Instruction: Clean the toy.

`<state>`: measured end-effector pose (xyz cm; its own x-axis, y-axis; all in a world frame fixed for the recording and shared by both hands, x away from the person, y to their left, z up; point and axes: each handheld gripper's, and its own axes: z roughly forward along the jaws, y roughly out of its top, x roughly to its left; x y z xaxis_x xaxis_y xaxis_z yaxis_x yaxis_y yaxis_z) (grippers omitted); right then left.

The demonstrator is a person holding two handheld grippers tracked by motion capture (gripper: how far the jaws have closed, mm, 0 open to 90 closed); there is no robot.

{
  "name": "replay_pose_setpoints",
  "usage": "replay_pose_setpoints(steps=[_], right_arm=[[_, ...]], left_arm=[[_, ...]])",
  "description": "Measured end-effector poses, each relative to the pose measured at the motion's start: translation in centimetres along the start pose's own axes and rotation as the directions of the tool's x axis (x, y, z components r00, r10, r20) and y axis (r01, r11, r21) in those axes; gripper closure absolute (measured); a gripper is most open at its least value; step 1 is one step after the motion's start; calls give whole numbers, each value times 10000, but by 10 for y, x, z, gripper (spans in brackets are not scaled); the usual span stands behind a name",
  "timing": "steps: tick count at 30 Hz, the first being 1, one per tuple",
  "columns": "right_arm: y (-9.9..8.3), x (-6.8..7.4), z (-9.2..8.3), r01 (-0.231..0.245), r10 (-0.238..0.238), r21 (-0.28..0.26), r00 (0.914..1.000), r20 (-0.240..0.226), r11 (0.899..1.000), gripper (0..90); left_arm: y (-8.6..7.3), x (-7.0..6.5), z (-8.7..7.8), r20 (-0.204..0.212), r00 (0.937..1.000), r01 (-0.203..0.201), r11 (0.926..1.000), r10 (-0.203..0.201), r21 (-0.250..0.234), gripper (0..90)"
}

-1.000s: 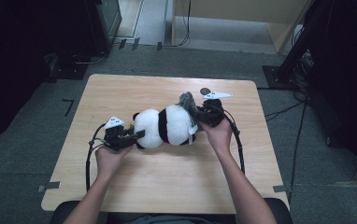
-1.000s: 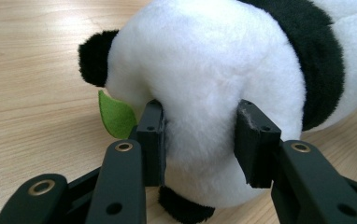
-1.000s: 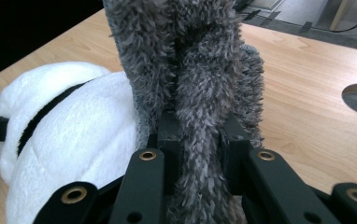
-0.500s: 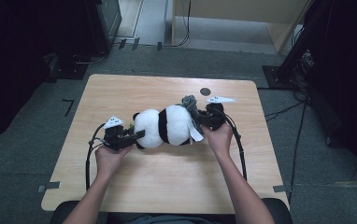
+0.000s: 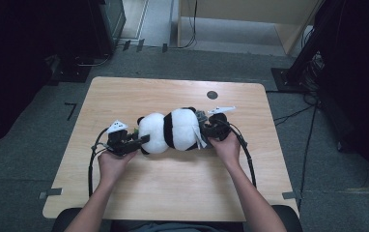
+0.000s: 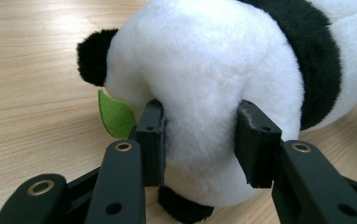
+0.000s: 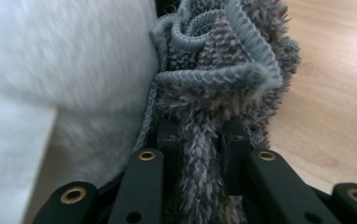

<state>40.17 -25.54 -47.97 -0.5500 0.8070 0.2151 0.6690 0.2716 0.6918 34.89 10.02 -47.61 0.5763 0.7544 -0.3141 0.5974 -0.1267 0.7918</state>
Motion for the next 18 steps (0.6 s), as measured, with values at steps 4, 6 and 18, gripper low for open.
replay_pose_setpoints(steps=[4, 6, 18], right_arm=[[0, -3, -7, 13, -13, -1, 10000, 40, 10000, 757], [1, -4, -11, 44, -44, -13, 10000, 74, 10000, 758], [22, -5, -62, 200, -205, -1082, 9998, -37, 9939, 760]], left_arm=[[0, 0, 0, -28, 10000, -29, 10000, 29, 20, 587], [0, -1, 0, -55, 10000, -38, 10000, 38, 22, 587], [0, -2, -1, -121, 9999, -103, 9999, 103, 7, 585]])
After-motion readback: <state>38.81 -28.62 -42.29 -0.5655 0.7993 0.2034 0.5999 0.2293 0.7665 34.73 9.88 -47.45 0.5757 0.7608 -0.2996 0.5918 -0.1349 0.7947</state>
